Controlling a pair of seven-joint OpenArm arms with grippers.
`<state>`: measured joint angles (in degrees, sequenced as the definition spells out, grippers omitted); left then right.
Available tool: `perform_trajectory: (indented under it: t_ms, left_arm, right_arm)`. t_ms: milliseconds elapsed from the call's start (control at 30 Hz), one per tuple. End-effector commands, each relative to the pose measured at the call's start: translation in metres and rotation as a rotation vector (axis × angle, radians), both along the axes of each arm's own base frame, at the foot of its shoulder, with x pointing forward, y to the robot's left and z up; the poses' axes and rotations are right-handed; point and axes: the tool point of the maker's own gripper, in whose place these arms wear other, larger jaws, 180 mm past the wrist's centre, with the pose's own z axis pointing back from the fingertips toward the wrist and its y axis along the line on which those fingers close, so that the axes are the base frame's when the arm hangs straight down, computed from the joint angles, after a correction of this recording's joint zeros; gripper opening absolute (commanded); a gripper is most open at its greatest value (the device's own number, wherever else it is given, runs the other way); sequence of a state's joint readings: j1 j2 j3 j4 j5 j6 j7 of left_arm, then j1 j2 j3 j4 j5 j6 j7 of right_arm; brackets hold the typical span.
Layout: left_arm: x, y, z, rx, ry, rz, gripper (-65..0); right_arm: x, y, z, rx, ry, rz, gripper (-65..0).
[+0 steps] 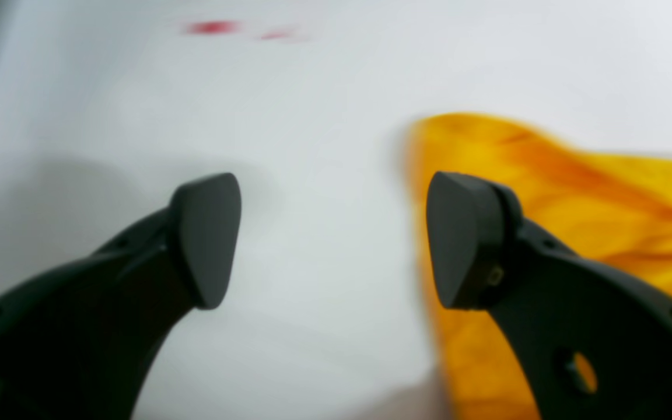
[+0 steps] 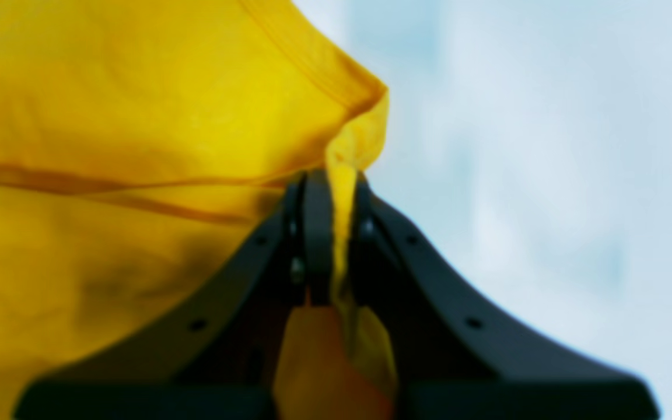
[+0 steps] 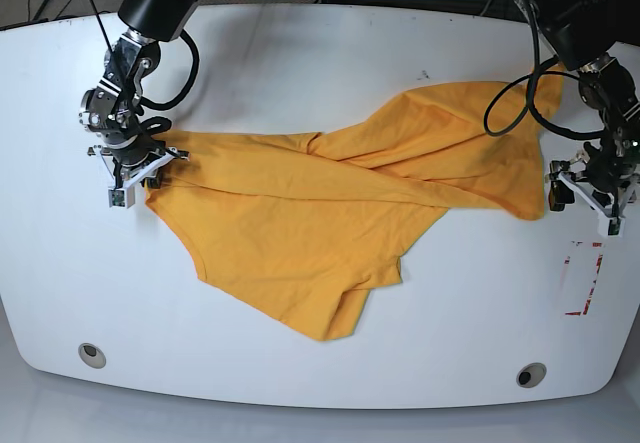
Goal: Layout the t-shirt on the table in an organized manner, then fold the t-shirt properly
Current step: 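Regrasp the shirt edges with both grippers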
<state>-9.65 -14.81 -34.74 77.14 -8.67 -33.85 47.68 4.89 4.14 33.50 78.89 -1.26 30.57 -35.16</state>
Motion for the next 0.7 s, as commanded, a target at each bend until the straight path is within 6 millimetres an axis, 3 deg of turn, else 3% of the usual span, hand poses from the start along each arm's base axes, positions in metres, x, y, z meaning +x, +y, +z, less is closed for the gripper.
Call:
perform_trajectory:
  t_ms: [0,267,667]
  left_arm:
    - [0.010,0.005,0.010,0.001,-0.038,0.016,-17.9]
    - [0.012,-0.007,-0.015,-0.059,0.006,0.003,-17.9]
    - [0.014,-0.030,-0.040,-0.095,0.057,-0.055,-17.9]
  right_arm:
    - [0.009,-0.001,0.012,-0.013,-0.038,0.019,-63.6]
    - [0.010,0.011,0.012,0.006,-0.044,0.049,-63.6]
    - [0.010,0.011,0.012,0.006,-0.044,0.049,-63.7]
